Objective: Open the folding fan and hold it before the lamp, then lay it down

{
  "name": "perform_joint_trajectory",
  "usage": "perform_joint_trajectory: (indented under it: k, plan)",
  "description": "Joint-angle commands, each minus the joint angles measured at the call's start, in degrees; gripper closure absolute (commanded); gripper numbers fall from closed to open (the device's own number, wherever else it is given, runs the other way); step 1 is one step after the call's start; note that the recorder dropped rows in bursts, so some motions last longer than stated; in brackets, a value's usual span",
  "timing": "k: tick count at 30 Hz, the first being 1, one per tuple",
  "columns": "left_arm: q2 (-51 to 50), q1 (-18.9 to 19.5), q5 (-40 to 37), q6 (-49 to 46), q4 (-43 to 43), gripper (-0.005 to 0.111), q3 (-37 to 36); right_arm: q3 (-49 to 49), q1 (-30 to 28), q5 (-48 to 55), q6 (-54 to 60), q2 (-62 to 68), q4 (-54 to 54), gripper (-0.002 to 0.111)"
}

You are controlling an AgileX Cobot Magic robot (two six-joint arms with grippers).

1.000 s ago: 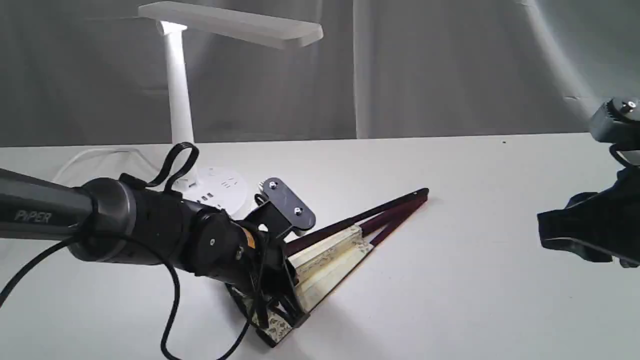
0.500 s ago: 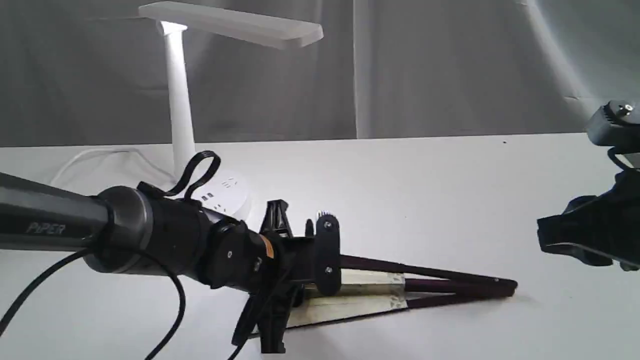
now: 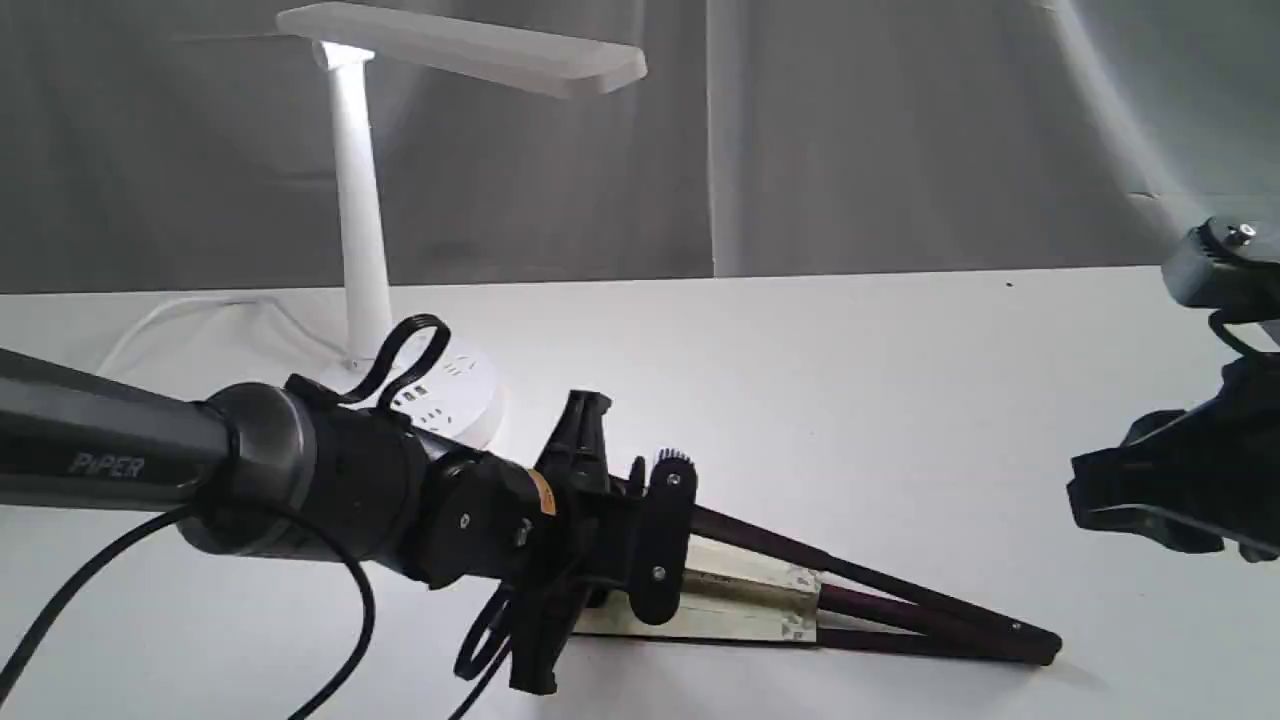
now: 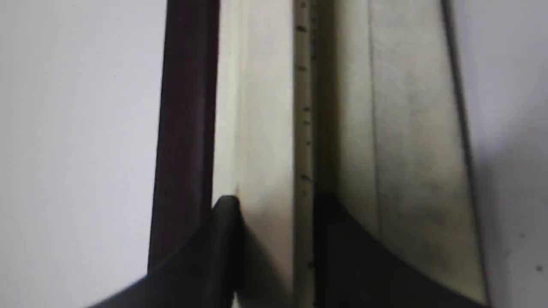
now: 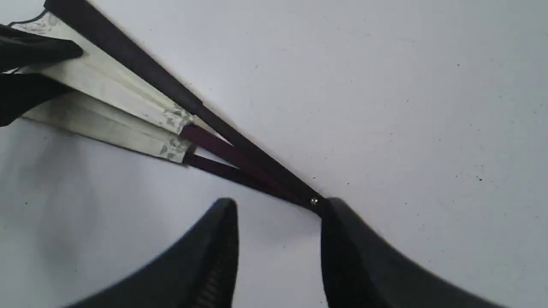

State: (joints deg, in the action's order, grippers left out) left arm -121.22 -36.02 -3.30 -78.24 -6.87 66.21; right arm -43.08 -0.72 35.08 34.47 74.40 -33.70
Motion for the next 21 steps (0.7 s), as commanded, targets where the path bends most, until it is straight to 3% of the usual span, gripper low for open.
perform_joint_trajectory:
  k: [1, 6, 13, 21]
  plan:
    - [-0.08, -0.26, 3.30, -1.30, -0.40, 0.105, -0.51, -0.40, 0.20, 0.55, 0.27, -0.03, -0.01, 0.075]
    - [-0.08, -0.26, 8.19, -1.30, -5.31, 0.091, -0.51, -0.40, 0.20, 0.55, 0.27, -0.03, -0.01, 0.075]
    - [-0.08, -0.26, 7.35, -1.30, -6.58, 0.064, -0.51, -0.40, 0.20, 0.41, 0.27, -0.03, -0.01, 0.075]
    - [3.08, -0.26, 4.47, -0.15, -10.54, 0.056, -0.51, -0.40, 0.20, -0.36, 0.27, -0.03, -0.23, 0.075]
